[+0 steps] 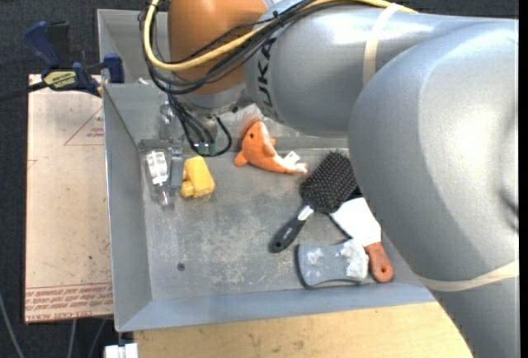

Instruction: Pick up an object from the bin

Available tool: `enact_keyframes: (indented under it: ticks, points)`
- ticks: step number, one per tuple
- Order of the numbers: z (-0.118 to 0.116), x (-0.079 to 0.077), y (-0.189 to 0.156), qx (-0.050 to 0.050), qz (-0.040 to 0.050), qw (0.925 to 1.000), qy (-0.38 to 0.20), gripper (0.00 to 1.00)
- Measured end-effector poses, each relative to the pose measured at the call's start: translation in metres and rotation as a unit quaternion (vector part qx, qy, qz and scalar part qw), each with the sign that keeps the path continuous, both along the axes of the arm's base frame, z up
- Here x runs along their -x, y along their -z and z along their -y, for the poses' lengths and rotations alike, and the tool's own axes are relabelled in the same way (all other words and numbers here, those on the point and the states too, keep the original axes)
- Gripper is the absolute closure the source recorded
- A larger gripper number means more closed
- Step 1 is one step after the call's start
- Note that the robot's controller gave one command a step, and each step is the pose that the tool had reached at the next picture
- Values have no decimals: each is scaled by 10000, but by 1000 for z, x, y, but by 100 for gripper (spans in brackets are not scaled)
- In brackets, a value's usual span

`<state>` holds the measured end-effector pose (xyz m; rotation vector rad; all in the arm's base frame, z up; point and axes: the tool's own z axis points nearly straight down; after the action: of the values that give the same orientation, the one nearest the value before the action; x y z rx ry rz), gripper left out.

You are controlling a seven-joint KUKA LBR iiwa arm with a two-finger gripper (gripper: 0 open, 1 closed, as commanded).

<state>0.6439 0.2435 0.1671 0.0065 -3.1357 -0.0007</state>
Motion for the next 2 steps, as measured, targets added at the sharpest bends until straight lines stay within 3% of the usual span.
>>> enact_keyframes:
  ticks: [1,2]
  points:
    - [1,-2,-6,-7,37,10000,16,0]
    - [19,-6,43,-19,58,9999,-121,0]
